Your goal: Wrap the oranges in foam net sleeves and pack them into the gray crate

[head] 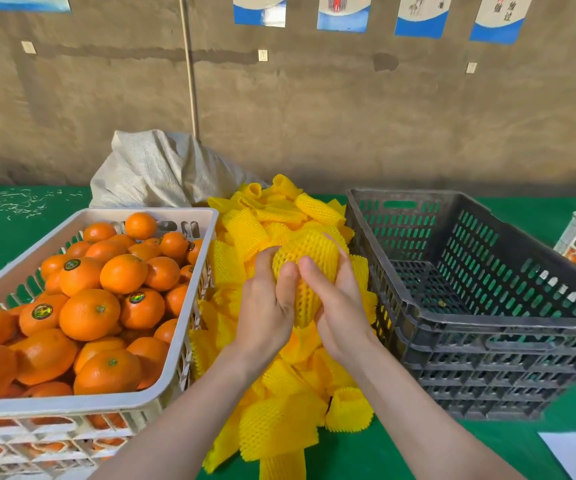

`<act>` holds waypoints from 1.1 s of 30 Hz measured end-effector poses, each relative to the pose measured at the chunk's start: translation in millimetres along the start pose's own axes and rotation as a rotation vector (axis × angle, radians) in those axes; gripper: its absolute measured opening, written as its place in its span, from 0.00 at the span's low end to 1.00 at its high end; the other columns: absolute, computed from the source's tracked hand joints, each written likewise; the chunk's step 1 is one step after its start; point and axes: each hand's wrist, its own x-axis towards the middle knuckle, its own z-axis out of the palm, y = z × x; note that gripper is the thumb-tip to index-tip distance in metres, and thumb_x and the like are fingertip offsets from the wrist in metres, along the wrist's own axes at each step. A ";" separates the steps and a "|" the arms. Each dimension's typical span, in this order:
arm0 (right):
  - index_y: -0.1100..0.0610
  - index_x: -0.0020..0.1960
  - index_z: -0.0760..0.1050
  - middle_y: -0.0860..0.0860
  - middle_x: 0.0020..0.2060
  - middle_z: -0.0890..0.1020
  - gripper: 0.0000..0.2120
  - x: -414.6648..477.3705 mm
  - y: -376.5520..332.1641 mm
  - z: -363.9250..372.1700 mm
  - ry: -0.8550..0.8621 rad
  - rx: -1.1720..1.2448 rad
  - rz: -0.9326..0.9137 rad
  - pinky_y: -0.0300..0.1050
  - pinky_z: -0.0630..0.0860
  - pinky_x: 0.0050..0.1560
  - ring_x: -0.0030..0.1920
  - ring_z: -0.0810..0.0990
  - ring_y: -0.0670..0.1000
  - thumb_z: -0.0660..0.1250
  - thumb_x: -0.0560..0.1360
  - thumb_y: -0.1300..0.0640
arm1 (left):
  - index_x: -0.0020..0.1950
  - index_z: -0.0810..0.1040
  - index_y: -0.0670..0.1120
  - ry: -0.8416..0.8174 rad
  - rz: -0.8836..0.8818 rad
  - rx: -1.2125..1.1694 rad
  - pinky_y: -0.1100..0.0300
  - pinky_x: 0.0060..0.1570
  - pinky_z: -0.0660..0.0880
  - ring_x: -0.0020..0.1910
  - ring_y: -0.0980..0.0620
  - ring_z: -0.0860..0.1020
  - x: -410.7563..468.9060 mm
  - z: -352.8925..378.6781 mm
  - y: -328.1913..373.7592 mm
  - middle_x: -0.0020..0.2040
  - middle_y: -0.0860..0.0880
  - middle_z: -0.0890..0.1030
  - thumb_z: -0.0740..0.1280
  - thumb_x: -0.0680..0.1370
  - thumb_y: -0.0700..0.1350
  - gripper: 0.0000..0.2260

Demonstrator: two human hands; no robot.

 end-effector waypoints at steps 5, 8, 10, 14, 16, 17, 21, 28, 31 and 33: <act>0.59 0.65 0.69 0.58 0.58 0.78 0.36 22.9 -37.4 -26.2 -0.006 -0.154 -0.018 0.51 0.77 0.56 0.57 0.79 0.56 0.76 0.59 0.56 | 0.77 0.55 0.51 -0.408 0.032 0.081 0.65 0.34 0.70 0.34 0.61 0.76 23.0 -3.1 1.1 0.37 0.56 0.76 0.48 0.74 0.68 0.35; 0.53 0.61 0.67 0.53 0.57 0.76 0.32 62.5 -75.4 -61.1 0.247 -0.541 -0.239 0.49 0.77 0.55 0.56 0.77 0.52 0.79 0.63 0.57 | 0.77 0.55 0.55 -0.471 -0.037 0.118 0.69 0.39 0.72 0.44 0.60 0.78 29.4 -11.8 -16.4 0.58 0.56 0.74 0.57 0.72 0.65 0.35; 0.53 0.62 0.65 0.51 0.56 0.72 0.35 92.9 -98.7 -96.4 0.406 -0.869 -0.229 0.46 0.74 0.57 0.58 0.74 0.50 0.79 0.62 0.51 | 0.72 0.66 0.51 -0.415 -0.104 0.181 0.70 0.35 0.72 0.43 0.61 0.79 28.1 -19.2 -32.5 0.55 0.56 0.76 0.58 0.72 0.62 0.31; 0.59 0.70 0.61 0.56 0.67 0.68 0.41 123.9 -97.5 -168.2 0.158 -1.714 0.289 0.48 0.70 0.60 0.65 0.69 0.57 0.76 0.64 0.48 | 0.61 0.77 0.47 -0.419 -0.140 0.246 0.63 0.37 0.73 0.41 0.61 0.80 20.5 -28.5 -54.9 0.50 0.50 0.81 0.62 0.78 0.52 0.15; 0.61 0.72 0.61 0.55 0.70 0.66 0.41 124.1 -75.8 -186.4 -0.244 -1.971 0.597 0.49 0.70 0.63 0.68 0.67 0.57 0.75 0.66 0.49 | 0.60 0.77 0.48 -0.436 -0.144 0.267 0.57 0.41 0.76 0.41 0.60 0.81 19.4 -30.6 -59.5 0.51 0.48 0.82 0.62 0.79 0.49 0.12; 0.62 0.72 0.61 0.55 0.71 0.65 0.39 122.9 -63.9 -191.2 -0.401 -1.996 0.753 0.50 0.70 0.64 0.69 0.67 0.56 0.74 0.68 0.50 | 0.60 0.77 0.47 -0.439 -0.149 0.273 0.56 0.42 0.76 0.42 0.59 0.81 19.7 -31.6 -60.3 0.51 0.48 0.82 0.62 0.79 0.49 0.13; 0.62 0.72 0.63 0.55 0.74 0.61 0.28 115.7 -34.4 -195.8 -0.668 -1.917 1.169 0.52 0.66 0.66 0.71 0.63 0.56 0.67 0.76 0.54 | 0.60 0.77 0.47 -0.429 -0.173 0.255 0.52 0.44 0.78 0.42 0.57 0.81 20.9 -30.6 -60.6 0.50 0.48 0.82 0.62 0.78 0.49 0.13; 0.65 0.70 0.65 0.57 0.71 0.65 0.21 115.0 -23.8 -194.5 -0.789 -2.091 1.250 0.50 0.67 0.63 0.67 0.68 0.58 0.60 0.81 0.56 | 0.61 0.77 0.50 -0.454 -0.239 0.276 0.56 0.44 0.78 0.41 0.61 0.81 14.2 -21.7 -61.7 0.49 0.52 0.81 0.64 0.78 0.51 0.13; 0.65 0.69 0.67 0.57 0.69 0.69 0.21 115.1 -25.9 -197.1 -0.768 -2.018 1.247 0.51 0.68 0.63 0.67 0.70 0.59 0.62 0.80 0.56 | 0.62 0.77 0.48 -0.450 -0.261 0.283 0.58 0.44 0.77 0.41 0.60 0.81 15.9 -25.7 -62.8 0.50 0.51 0.81 0.65 0.78 0.50 0.14; 0.64 0.68 0.68 0.58 0.66 0.72 0.21 115.6 -30.2 -196.1 -0.686 -1.937 1.243 0.52 0.72 0.59 0.61 0.74 0.59 0.65 0.78 0.57 | 0.62 0.77 0.48 -0.439 -0.261 0.287 0.60 0.42 0.76 0.41 0.60 0.81 17.5 -29.2 -62.6 0.50 0.49 0.81 0.65 0.78 0.49 0.13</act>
